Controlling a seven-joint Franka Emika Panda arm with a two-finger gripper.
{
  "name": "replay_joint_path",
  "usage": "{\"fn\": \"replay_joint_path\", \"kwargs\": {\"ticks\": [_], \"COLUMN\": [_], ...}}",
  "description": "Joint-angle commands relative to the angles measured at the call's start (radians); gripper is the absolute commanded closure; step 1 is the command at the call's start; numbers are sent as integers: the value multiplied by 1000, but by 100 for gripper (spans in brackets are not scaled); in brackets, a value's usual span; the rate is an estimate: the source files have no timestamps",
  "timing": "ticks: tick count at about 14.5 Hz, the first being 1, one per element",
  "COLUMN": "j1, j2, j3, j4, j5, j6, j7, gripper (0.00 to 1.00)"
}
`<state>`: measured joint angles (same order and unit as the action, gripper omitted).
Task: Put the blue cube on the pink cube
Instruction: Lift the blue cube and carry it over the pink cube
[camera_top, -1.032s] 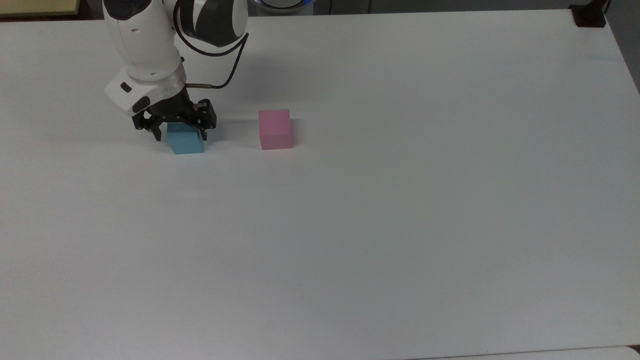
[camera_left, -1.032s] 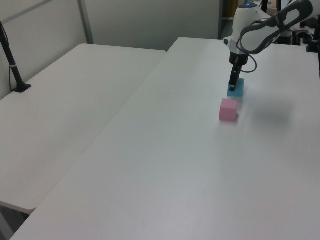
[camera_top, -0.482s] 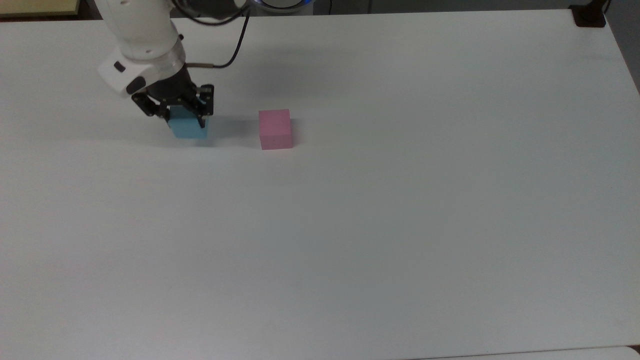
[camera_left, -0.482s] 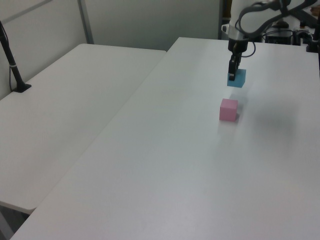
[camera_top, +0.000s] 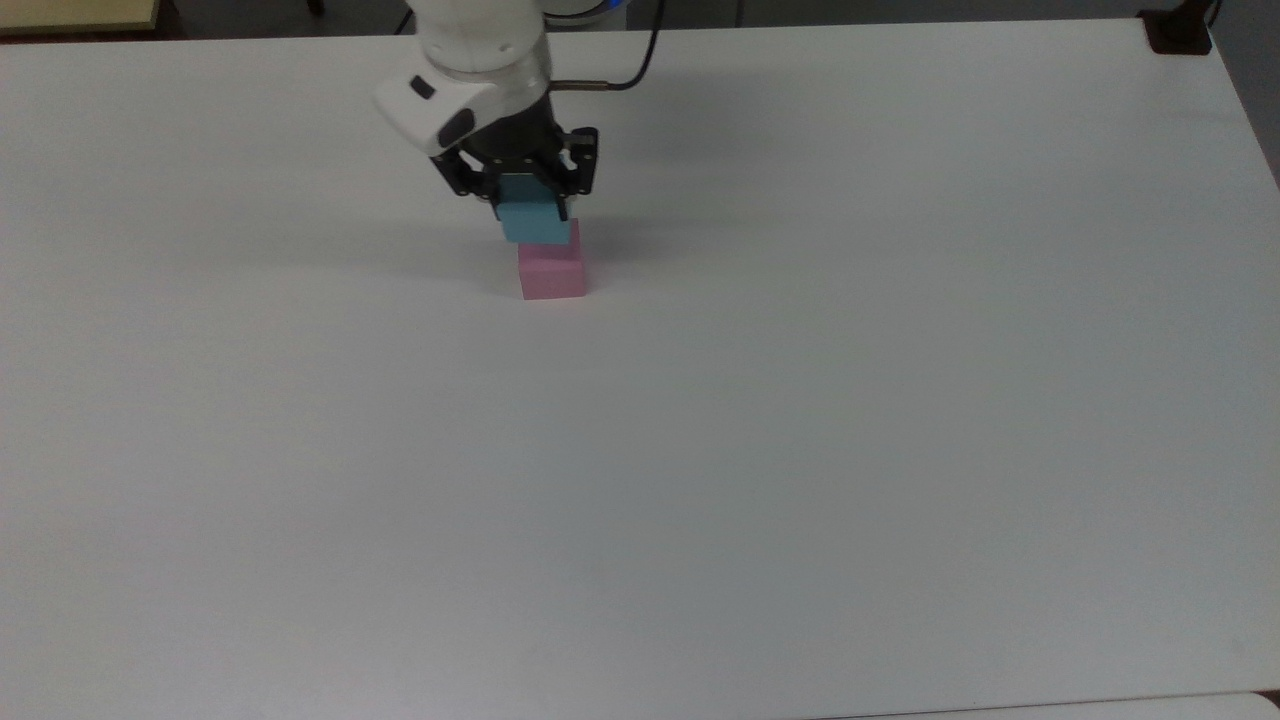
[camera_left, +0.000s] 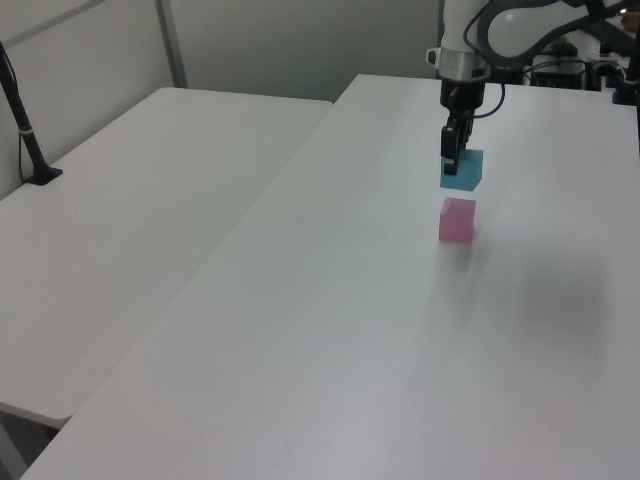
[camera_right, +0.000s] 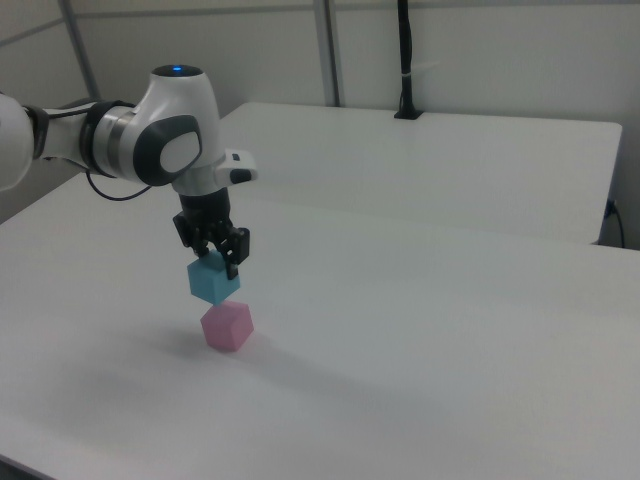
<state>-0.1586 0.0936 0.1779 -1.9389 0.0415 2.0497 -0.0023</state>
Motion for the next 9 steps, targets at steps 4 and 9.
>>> {"fn": "replay_joint_path", "kwargs": {"ticks": [4, 9], "j1": [39, 40], "j2": [11, 51], "j3": [25, 25], "j4": [-72, -72], "j5": [-129, -218], "j6": [98, 135], "j7": [123, 182], "gripper": [58, 56]}}
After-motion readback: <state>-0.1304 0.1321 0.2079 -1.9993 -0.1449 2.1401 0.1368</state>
